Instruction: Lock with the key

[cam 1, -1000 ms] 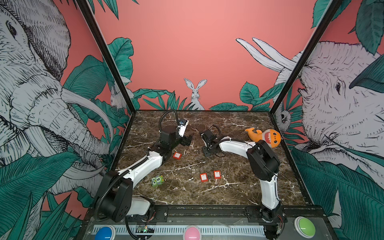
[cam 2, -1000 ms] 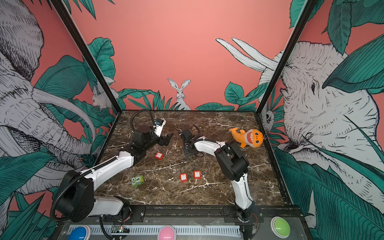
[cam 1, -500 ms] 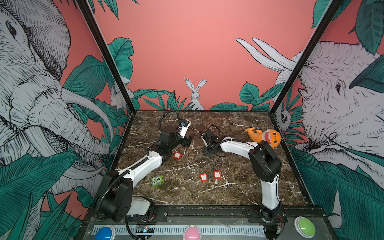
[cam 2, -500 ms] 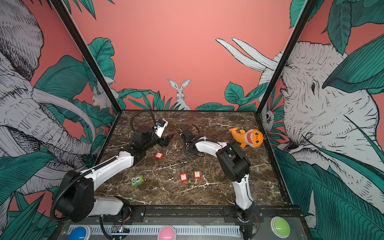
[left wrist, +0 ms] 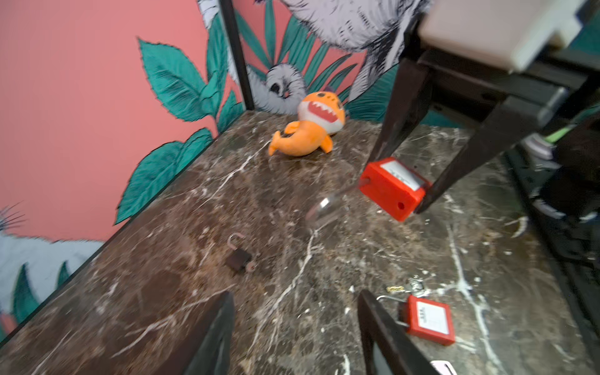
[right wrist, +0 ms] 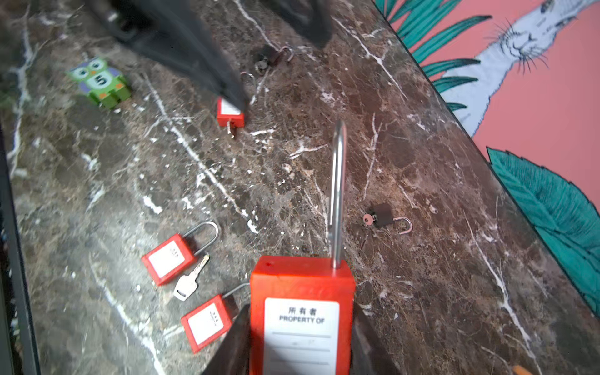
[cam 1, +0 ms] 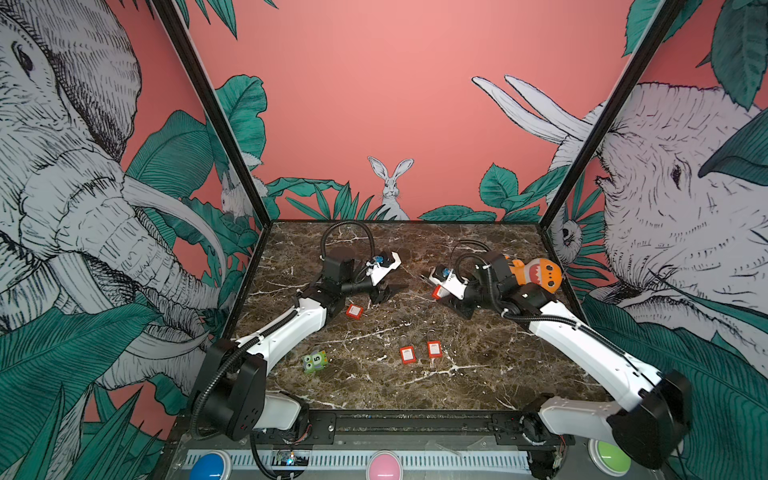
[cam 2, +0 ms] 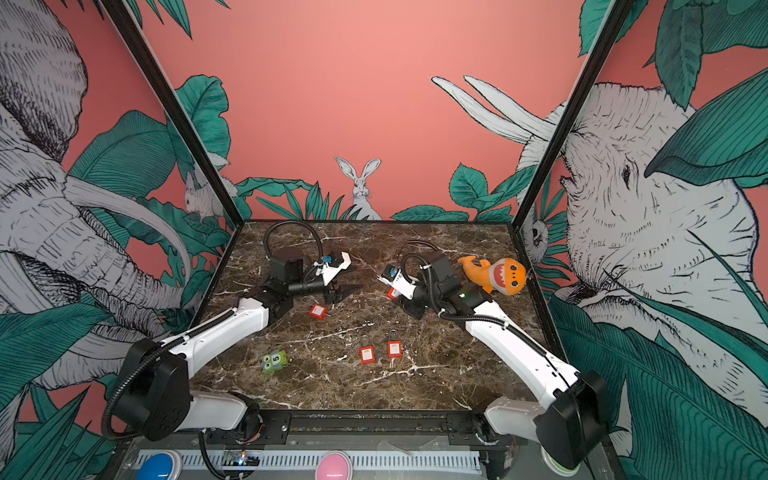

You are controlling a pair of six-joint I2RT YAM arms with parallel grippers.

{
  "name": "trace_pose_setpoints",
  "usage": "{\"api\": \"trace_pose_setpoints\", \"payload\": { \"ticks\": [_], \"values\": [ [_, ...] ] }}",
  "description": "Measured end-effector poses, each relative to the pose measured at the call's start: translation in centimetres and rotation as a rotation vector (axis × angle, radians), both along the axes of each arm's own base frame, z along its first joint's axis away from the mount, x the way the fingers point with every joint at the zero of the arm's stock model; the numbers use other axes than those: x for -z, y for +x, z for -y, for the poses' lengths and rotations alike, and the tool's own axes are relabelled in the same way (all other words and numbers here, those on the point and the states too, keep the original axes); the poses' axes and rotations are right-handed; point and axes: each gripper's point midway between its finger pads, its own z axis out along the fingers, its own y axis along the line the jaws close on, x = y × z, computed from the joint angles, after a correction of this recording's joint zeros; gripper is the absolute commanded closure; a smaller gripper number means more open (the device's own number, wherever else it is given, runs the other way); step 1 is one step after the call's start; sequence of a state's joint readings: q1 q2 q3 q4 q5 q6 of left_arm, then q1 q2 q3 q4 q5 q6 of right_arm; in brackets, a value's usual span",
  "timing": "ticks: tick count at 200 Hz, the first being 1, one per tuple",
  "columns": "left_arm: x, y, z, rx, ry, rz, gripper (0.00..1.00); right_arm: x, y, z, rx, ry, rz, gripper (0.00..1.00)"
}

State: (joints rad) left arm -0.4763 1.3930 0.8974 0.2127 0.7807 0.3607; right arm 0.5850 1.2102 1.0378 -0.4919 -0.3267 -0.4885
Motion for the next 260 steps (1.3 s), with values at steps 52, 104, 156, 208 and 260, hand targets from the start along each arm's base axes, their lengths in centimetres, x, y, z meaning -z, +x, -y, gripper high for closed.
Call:
{"api": "trace_pose_setpoints", "payload": {
  "ticks": [52,104,156,208,260],
  "values": [
    [1.6,-2.7,3.4,0.221,0.020,-0.064,0.46,0.6,-2.0,0.6,-0.094,-0.039,0.021,0.86],
    [1.5,-4.6,4.5,0.322,0.033,-0.069,0.61,0.9,-2.3,0.8,-0.117,-0.062,0.027,0.86],
    [1.9,-4.9,4.6,0.340,0.048,-0.078,0.74,0.9,-2.2,0.9,-0.132,-0.080,0.052,0.86],
    [1.8,-4.9,4.9,0.357,0.048,-0.076,0.93,0.9,-2.1,0.9,-0.149,-0.094,0.071,0.82],
    [1.9,-5.0,5.3,0.375,0.037,-0.116,1.00,0.8,-1.7,1.4,-0.150,-0.132,0.106,0.28]
  ]
}}
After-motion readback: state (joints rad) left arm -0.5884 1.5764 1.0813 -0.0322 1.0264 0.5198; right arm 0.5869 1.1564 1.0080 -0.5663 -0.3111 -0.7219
